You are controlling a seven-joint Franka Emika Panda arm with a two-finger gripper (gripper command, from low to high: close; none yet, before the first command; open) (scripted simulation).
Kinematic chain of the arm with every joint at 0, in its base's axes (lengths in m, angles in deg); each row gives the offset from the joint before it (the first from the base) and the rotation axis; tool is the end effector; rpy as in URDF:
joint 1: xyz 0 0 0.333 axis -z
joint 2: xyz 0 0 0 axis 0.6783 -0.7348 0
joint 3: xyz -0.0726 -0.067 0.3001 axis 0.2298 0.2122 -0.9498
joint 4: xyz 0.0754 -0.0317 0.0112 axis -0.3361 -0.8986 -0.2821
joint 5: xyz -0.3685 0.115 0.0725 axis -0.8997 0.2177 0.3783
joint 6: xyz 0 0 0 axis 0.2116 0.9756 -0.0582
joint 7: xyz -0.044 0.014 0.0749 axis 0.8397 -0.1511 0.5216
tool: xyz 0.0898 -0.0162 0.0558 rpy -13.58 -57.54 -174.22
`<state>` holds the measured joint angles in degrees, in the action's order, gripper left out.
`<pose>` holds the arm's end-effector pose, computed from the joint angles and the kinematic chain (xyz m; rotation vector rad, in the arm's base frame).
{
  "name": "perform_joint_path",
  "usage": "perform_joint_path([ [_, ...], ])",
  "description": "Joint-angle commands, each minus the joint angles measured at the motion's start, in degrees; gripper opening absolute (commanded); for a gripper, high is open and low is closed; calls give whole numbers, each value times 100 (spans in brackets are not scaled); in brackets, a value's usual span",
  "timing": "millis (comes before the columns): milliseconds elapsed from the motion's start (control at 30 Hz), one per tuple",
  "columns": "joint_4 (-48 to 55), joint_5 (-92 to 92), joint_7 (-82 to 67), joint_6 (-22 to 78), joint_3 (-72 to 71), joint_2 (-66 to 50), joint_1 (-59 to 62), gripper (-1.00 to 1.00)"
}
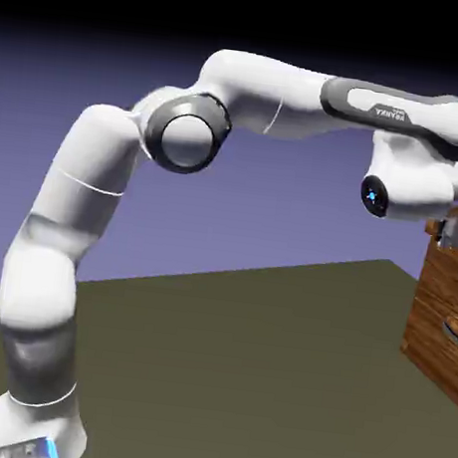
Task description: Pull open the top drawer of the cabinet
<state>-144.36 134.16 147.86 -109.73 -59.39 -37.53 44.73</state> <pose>0.6782 -0.0977 0.5053 1.7606 0.7296 1.7602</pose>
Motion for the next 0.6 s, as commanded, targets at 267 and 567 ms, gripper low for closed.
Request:
perform_joint_path([
  [267,-1870,236,-397,483,73,1385,11,-100],
  [567,-3738,197,-569,743,135,2996,63,-100],
])
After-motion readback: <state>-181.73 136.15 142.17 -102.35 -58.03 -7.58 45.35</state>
